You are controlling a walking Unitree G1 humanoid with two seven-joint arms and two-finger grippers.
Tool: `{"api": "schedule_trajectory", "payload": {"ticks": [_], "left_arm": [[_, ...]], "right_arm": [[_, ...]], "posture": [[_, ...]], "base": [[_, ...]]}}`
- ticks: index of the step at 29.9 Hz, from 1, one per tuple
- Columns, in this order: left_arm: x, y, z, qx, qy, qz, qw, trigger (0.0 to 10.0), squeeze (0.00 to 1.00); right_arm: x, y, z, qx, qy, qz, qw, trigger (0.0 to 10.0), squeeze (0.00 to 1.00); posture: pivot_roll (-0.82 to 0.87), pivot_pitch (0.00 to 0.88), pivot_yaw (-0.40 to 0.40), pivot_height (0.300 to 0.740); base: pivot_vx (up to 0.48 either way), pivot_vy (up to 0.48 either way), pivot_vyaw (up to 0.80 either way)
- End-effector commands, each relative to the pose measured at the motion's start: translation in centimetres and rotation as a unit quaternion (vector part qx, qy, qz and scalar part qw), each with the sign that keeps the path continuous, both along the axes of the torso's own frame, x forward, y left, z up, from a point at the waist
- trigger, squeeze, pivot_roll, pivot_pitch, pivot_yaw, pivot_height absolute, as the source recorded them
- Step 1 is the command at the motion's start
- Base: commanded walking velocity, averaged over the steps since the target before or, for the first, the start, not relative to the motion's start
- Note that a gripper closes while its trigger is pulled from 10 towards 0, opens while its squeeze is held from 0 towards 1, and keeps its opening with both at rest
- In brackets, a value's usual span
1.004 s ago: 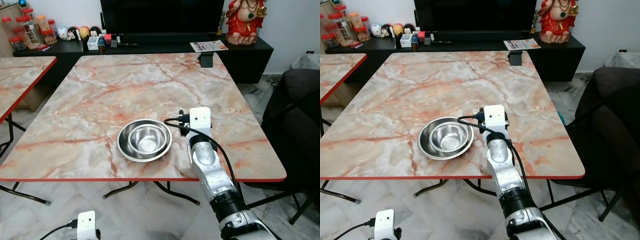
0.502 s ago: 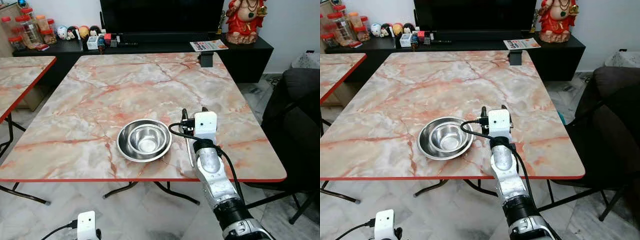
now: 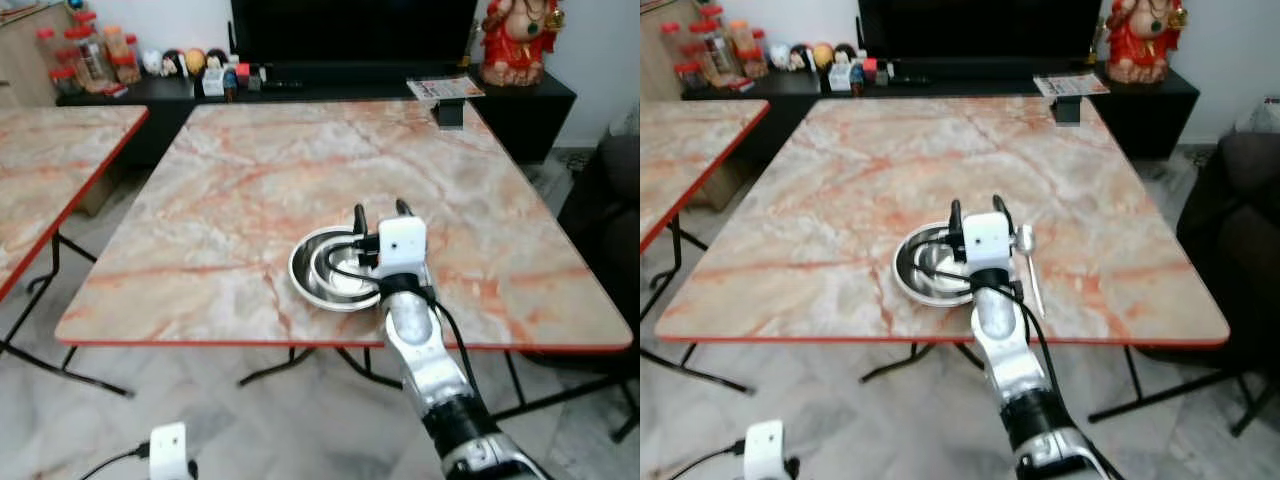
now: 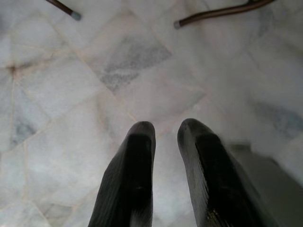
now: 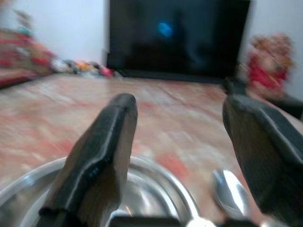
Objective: Setting the table
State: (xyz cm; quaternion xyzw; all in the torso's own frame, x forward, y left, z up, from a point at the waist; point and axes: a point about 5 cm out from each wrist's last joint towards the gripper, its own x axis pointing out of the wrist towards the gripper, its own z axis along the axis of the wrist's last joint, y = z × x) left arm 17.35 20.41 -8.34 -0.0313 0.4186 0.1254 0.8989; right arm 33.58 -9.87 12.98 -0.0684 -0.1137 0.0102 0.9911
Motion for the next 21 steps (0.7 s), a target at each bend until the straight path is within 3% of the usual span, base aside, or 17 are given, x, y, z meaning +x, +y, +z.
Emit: {"api": "schedule_trajectory", "payload": {"ticks": [1, 21], "left_arm": [[0.02, 0.59, 0.09, 0.005, 0.001, 0.004, 1.0, 10.0, 0.0], [-0.02, 0.54, 0.06, 0.006, 0.002, 0.005, 1.0, 10.0, 0.0]], "right_arm": [[0.19, 0.67, 1.31, 0.007, -0.026, 0.005, 1.0, 10.0, 0.0], [-0.13, 0.73, 1.17, -0.004, -0.033, 0.017, 0.999, 10.0, 0.0]], "posture": [[-0.03, 0.0, 0.026, 0.709], [-0.03, 0.0, 0.017, 0.709]], "base": [[0.0, 0.48, 0.0], [0.0, 0.48, 0.0]]}}
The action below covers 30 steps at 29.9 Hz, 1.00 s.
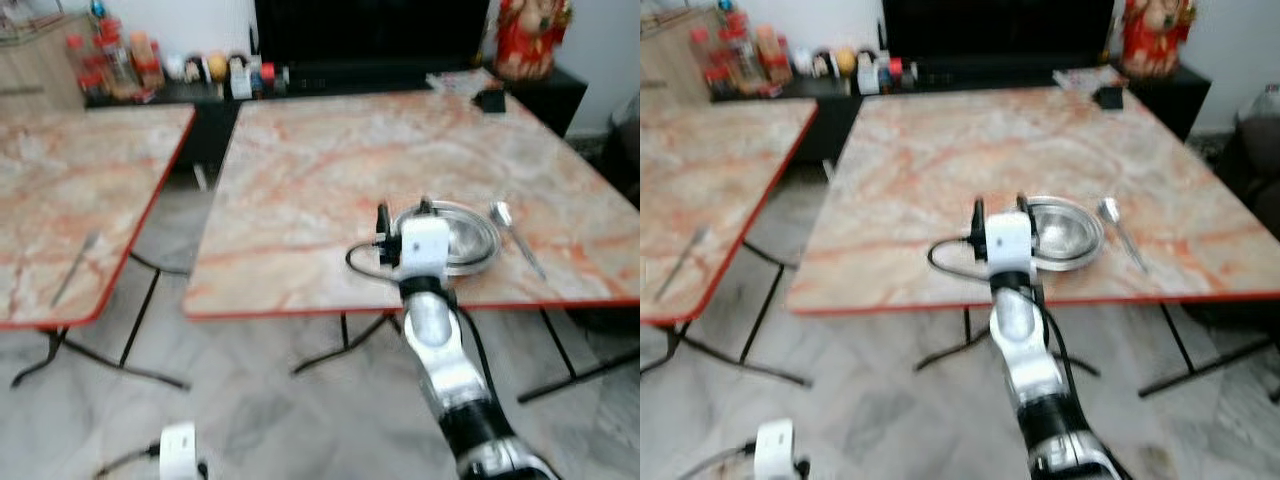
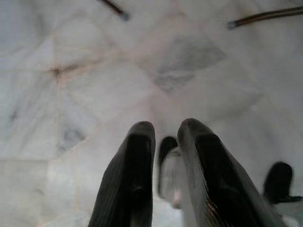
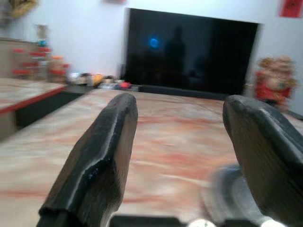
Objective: Setting the table
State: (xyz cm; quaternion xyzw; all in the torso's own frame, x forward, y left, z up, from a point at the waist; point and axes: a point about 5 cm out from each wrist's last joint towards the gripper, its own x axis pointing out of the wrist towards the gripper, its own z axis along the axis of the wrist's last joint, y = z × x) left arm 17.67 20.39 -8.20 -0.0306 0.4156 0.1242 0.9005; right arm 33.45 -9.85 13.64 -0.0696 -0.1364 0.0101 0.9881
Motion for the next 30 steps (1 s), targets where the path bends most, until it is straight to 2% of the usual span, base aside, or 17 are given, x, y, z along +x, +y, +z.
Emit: {"api": "schedule_trajectory", "payload": {"ticks": [1, 10, 16, 23, 28, 30], "left_arm": [[-0.3, 0.6, -0.1, 0.005, 0.005, 0.006, 1.0, 10.0, 0.0], [-0.4, 0.6, -0.1, 0.006, 0.007, 0.005, 1.0, 10.0, 0.0], [-0.3, 0.7, 0.0, 0.008, 0.004, 0.004, 1.0, 10.0, 0.0], [-0.3, 0.7, 0.0, 0.009, 0.005, 0.003, 1.0, 10.0, 0.0], [-0.4, 0.7, 0.0, 0.009, 0.005, 0.002, 1.0, 10.0, 0.0], [-0.4, 0.7, 0.0, 0.01, 0.005, 0.002, 1.0, 10.0, 0.0]], "right_arm": [[0.0, 0.6, 0.4, -0.004, -0.008, 0.013, 1.0, 10.0, 0.0], [-1.1, -1.5, -2.1, -0.022, 0.024, -0.008, 0.999, 10.0, 0.0], [-2.3, -3.5, -5.1, -0.049, 0.073, -0.025, 0.996, 10.0, 0.0], [-2.7, -3.9, -6.0, -0.056, 0.087, -0.026, 0.994, 10.0, 0.0], [-4.2, -5.3, -9.7, -0.07, 0.161, -0.034, 0.984, 10.0, 0.0], [-5.1, -6.3, -11.8, -0.069, 0.22, -0.048, 0.972, 10.0, 0.0]], "posture": [[-0.03, 0.0, 0.016, 0.709], [-0.03, 0.0, 0.02, 0.709], [-0.03, 0.0, 0.021, 0.709], [-0.03, 0.0, 0.021, 0.709], [-0.03, 0.0, 0.022, 0.709], [-0.03, 0.0, 0.022, 0.709]], "base": [[0.0, 0.48, 0.0], [0.0, 0.48, 0.0], [0.0, 0.48, 0.0], [0.0, 0.48, 0.0], [0.0, 0.48, 0.0], [0.0, 0.48, 0.0]]}}
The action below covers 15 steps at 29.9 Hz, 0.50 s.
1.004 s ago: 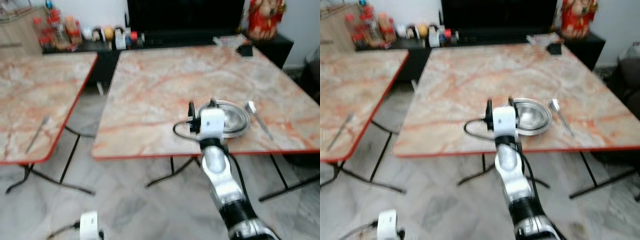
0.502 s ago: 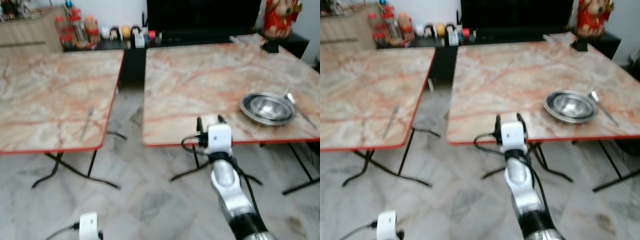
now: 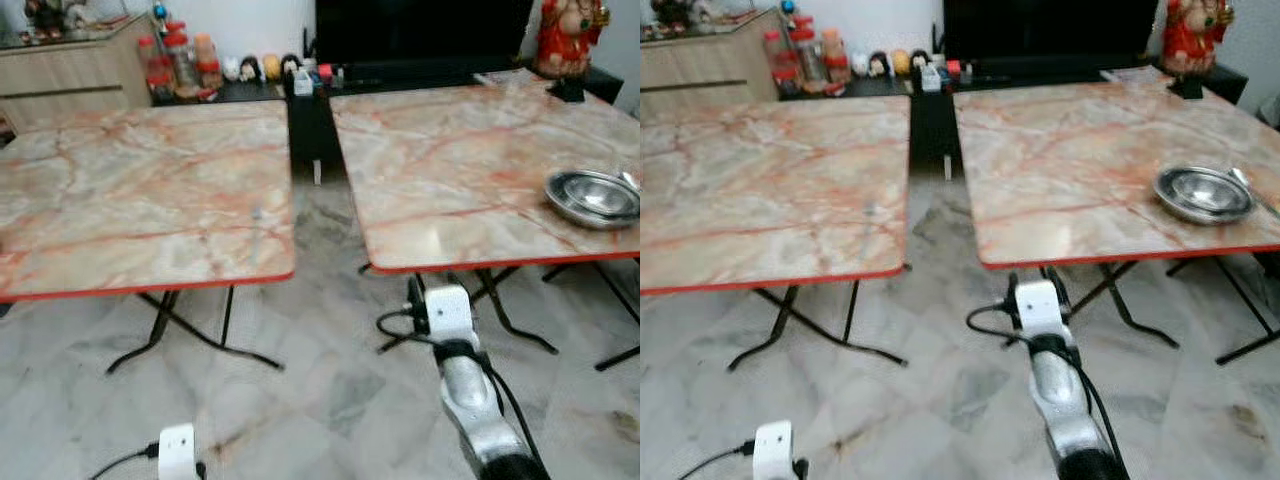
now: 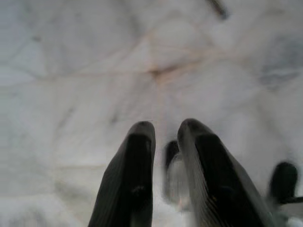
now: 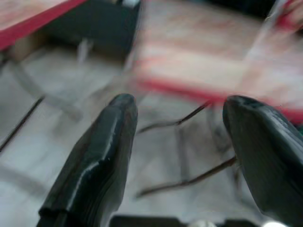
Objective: Setting the table
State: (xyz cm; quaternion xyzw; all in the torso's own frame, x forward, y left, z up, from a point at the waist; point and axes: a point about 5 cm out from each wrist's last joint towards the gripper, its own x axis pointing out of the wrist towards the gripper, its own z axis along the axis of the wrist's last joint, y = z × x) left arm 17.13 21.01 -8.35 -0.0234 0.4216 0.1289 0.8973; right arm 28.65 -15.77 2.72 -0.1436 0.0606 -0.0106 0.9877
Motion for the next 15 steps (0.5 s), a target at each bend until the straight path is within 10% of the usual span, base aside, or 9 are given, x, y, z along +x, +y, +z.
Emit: {"api": "schedule_trajectory", "payload": {"ticks": [1, 15], "left_arm": [[0.2, 0.1, 0.1, 0.002, -0.003, 0.0, 1.0, 10.0, 0.0], [0.8, 0.4, 0.5, 0.015, -0.019, -0.003, 1.0, 10.0, 0.0]], "right_arm": [[-0.7, -0.7, -1.7, 0.005, 0.051, -0.012, 0.999, 10.0, 0.0], [-7.7, -3.4, -9.1, 0.019, 0.296, -0.07, 0.952, 10.0, 0.0]], "posture": [[-0.03, 0.0, 0.023, 0.709], [-0.01, 0.0, 0.029, 0.709]], "base": [[0.0, 0.255, 0.0], [0.0, 0.0, 0.0]]}}
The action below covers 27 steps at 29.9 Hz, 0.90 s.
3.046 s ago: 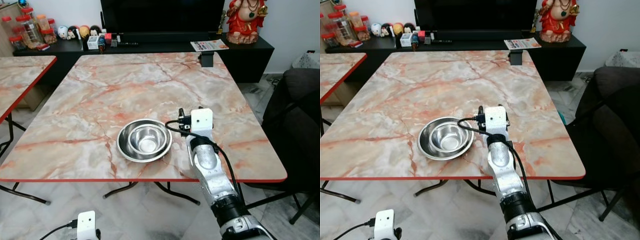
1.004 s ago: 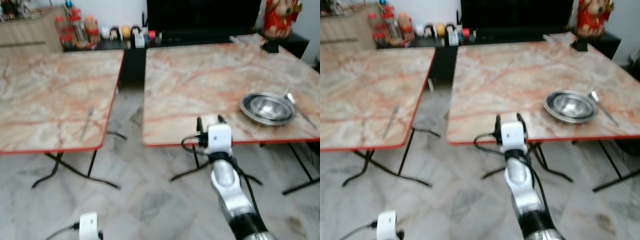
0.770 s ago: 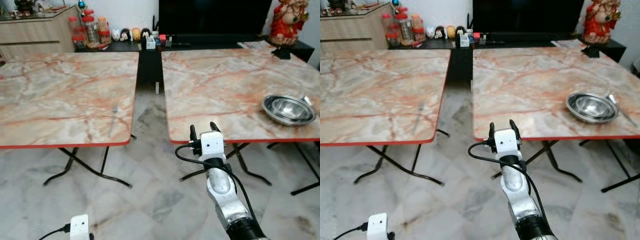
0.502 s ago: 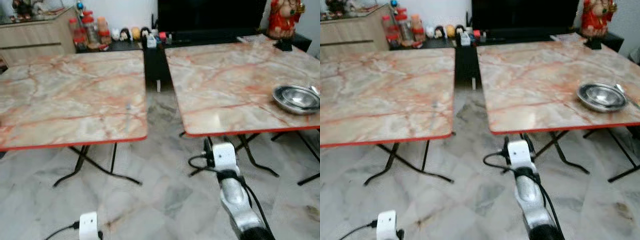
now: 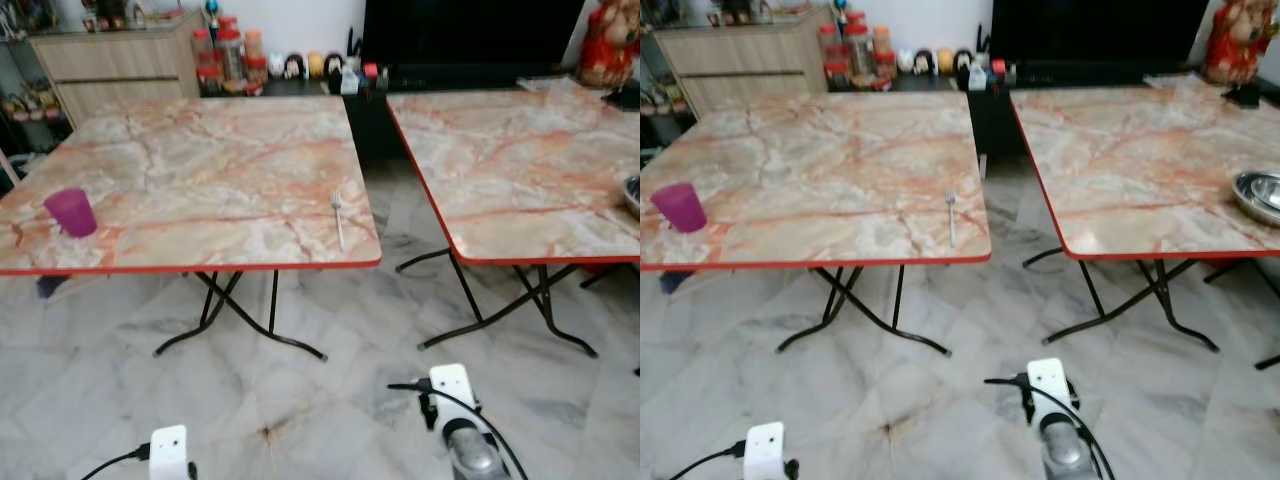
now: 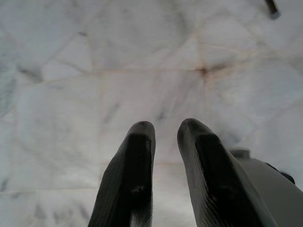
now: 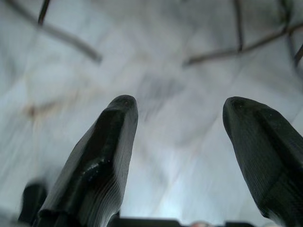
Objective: Setting the table
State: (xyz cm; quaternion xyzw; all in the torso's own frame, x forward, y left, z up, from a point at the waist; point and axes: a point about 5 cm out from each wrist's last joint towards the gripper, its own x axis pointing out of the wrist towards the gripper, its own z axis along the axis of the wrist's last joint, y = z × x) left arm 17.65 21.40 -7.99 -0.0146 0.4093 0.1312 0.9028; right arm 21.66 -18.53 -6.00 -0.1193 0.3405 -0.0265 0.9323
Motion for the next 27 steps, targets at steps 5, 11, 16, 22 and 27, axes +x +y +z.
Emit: {"api": "schedule_trajectory", "payload": {"ticks": [5, 11, 16, 22, 27], "left_arm": [[2.4, -0.3, 1.4, -0.011, -0.068, 0.005, 0.998, 10.0, 0.0], [4.3, -0.9, 2.5, -0.019, -0.099, -0.009, 0.995, 10.0, 0.0], [3.4, -0.9, 1.8, -0.006, -0.065, -0.027, 0.998, 10.0, 0.0], [1.4, -0.2, 0.8, 0.003, -0.035, -0.022, 0.999, 10.0, 0.0], [0.8, 0.1, 0.5, 0.006, -0.027, -0.016, 0.999, 10.0, 0.0]], "right_arm": [[-2.8, -1.1, -1.7, 0.024, 0.073, -0.05, 0.996, 10.0, 0.0], [-2.9, -0.4, -2.0, 0.051, 0.081, -0.043, 0.994, 10.0, 0.0], [-2.5, 0.1, -1.8, 0.069, 0.076, -0.043, 0.994, 10.0, 0.0], [-2.3, 0.6, -1.8, 0.074, 0.076, -0.026, 0.994, 10.0, 0.0], [-2.4, 0.8, -1.9, 0.071, 0.078, -0.02, 0.994, 10.0, 0.0]], "posture": [[0.0, 0.0, 0.025, 0.709], [0.0, 0.0, 0.029, 0.709], [-0.01, 0.0, 0.037, 0.709], [0.0, 0.0, 0.037, 0.709], [0.01, 0.0, 0.035, 0.709]], "base": [[0.0, 0.0, 0.0], [0.0, 0.0, 0.0], [0.0, 0.0, 0.0], [0.253, 0.0, 0.0], [0.266, 0.0, 0.35]]}}
